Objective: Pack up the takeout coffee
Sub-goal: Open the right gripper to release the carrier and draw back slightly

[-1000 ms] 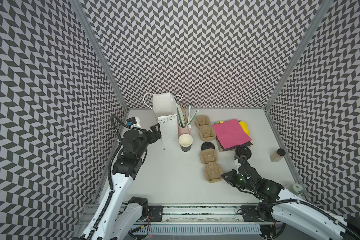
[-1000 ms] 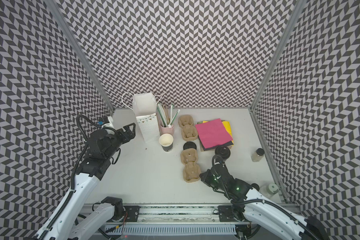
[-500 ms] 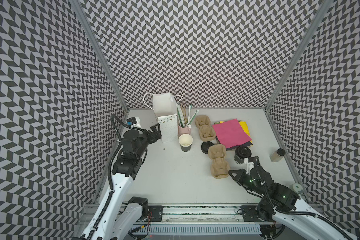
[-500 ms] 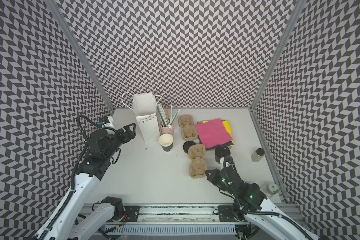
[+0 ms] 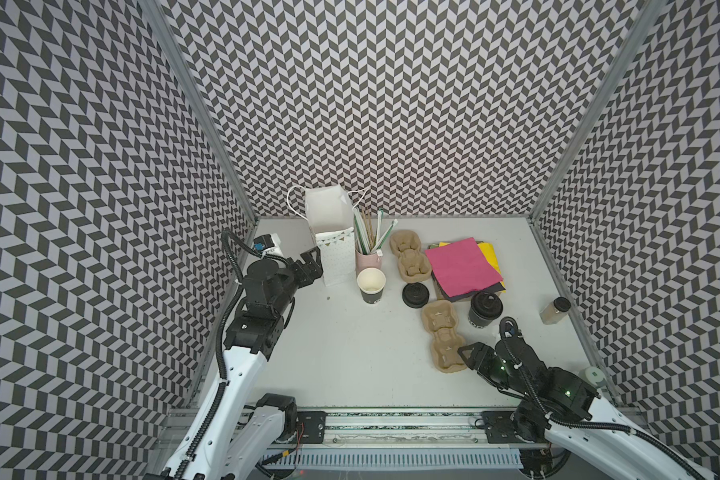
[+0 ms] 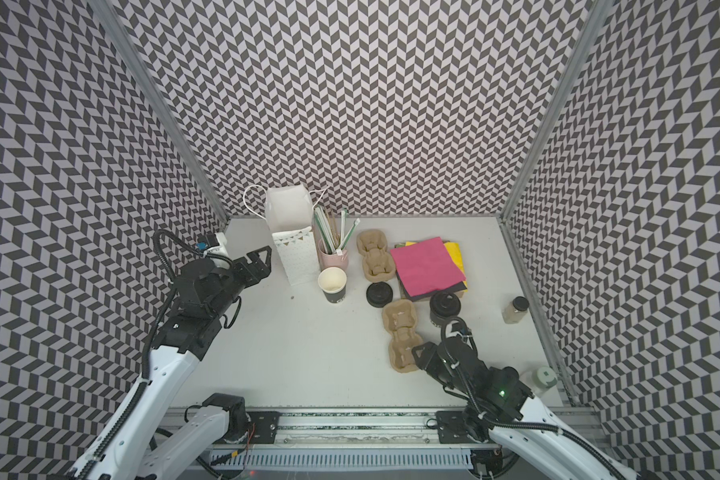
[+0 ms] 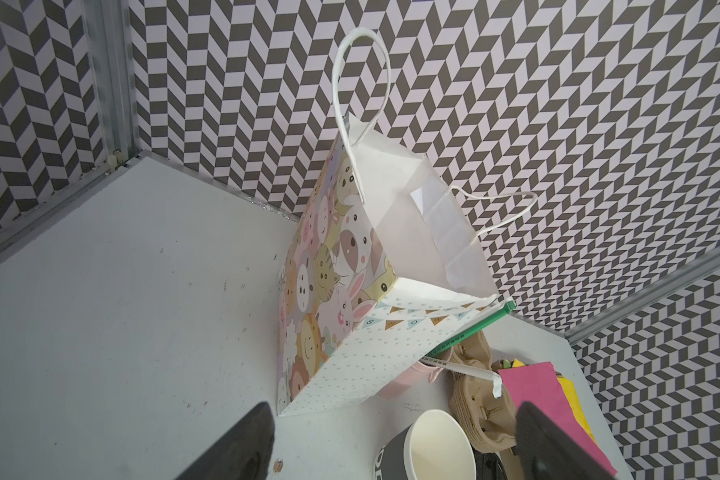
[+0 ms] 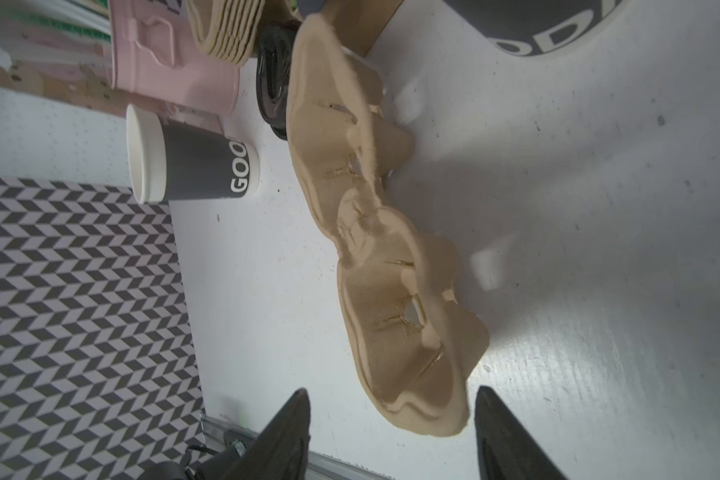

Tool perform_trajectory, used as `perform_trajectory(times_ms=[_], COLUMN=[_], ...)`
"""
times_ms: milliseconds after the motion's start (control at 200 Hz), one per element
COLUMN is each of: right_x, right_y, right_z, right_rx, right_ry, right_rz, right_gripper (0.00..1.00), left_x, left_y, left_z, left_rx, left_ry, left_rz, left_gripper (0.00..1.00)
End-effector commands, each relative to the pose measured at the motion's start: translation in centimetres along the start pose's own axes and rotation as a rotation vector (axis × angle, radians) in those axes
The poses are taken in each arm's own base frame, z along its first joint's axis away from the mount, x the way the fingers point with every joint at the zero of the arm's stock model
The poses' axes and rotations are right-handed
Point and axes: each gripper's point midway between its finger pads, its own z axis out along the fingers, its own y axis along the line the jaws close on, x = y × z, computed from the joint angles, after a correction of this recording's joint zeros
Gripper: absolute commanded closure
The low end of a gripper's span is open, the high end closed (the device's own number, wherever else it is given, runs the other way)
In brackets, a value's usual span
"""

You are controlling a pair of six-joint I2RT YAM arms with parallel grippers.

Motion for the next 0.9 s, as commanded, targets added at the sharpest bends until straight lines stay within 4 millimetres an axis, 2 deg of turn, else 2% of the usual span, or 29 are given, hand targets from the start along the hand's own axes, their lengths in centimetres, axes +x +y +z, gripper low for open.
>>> perform_trajectory(times_ms=[0,180,245,406,496,576,691,896], right_x=[-2.3,-4.3,-5.2,-7.7,-7.9,-7.5,-6.8,-6.8], right_y=[2.3,6.0,8.1,10.6,12.4,13.5,14.3,14.4], right_z=[-2.1,-3.4,-3.7,-5.0,-5.0,-4.6,-3.9,-4.5], right_rx=[-0.057,-0.038,-0.019,0.081,0.036,-0.019,-0.055,-0.058], right_ry=[-0.099,-0.153,-0.166,-0.230,-0.235,-0.224,-0.192,-0.184], right_rz=[-0.013,-0.171,-0.280,-0.431,-0.482,-0.491,-0.499,-0.524], right_gripper=[0.24,0.09,0.02,0.01,0.01,0.01,0.01,0.01], left_x=[-0.3,-0.7,-1.2,-3.2,-4.3,-5.0,-5.2,-7.0], left_y=[-0.1,-0.1,-0.2,-0.8,-0.3,-0.9,-1.9,-0.1], left_z=[0.0,-0.3,-0.7,-2.4,-2.4,-1.1,2.1,5.8], left_rx=[0.006,-0.004,-0.012,-0.037,-0.096,-0.103,-0.107,-0.267], left_ry=[-0.010,-0.024,-0.039,-0.077,-0.083,-0.051,0.045,0.092], left_rz=[0.006,0.009,0.015,0.016,0.023,0.043,0.061,0.084], left_gripper=[0.09,0.09,0.08,0.06,0.04,0.02,0.00,0.02])
